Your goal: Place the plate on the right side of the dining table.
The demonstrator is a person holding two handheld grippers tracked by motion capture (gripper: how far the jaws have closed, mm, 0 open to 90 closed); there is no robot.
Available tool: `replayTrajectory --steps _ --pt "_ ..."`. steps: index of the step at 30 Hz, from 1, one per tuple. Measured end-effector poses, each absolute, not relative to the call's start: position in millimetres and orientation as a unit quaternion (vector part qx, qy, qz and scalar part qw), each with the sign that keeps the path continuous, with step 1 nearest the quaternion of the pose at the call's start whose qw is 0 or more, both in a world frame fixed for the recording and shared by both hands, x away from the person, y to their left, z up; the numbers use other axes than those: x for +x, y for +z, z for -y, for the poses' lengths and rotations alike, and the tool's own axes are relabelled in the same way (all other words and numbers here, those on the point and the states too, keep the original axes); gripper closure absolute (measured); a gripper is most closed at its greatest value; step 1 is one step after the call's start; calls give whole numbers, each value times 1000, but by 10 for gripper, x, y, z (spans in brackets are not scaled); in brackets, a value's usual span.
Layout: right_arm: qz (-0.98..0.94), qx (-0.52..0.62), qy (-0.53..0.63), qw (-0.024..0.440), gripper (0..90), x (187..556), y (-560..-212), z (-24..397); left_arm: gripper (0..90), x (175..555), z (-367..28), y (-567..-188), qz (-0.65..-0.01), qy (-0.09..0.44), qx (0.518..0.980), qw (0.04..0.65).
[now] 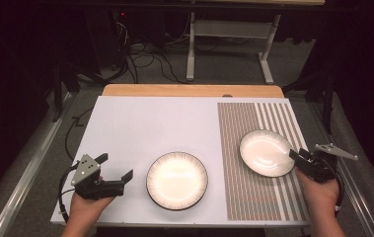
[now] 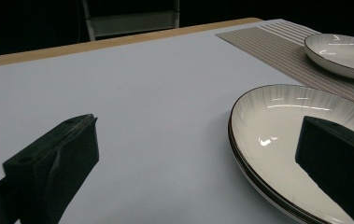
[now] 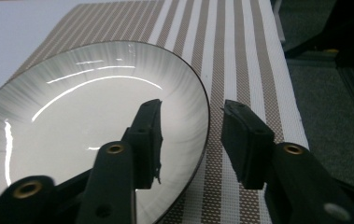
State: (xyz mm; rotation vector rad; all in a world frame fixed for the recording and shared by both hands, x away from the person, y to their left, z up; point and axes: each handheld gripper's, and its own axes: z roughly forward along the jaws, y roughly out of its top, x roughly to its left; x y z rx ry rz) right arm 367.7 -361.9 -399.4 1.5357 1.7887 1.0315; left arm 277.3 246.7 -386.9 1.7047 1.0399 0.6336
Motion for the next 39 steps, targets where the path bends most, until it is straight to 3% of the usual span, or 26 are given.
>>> replayTrajectory --steps 7,14,18,24,39 --pt "-679 517 428 298 381 3533 -3831 3433 1 2775 -2462 -3876 -428 262 706 499" --pt "-713 432 476 280 180 3374 -3699 3014 1 2771 -2451 -3896 -428 261 707 498" --pt "-724 402 489 273 148 3268 -3661 2781 0 2770 -2447 -3896 -427 262 707 500" --pt "-744 372 493 256 5 3114 -3669 2432 0 2765 -2439 -3905 -424 262 708 500" --pt "-725 358 525 264 5 2983 -3694 2353 0 2736 -2405 -3916 -420 260 708 505"
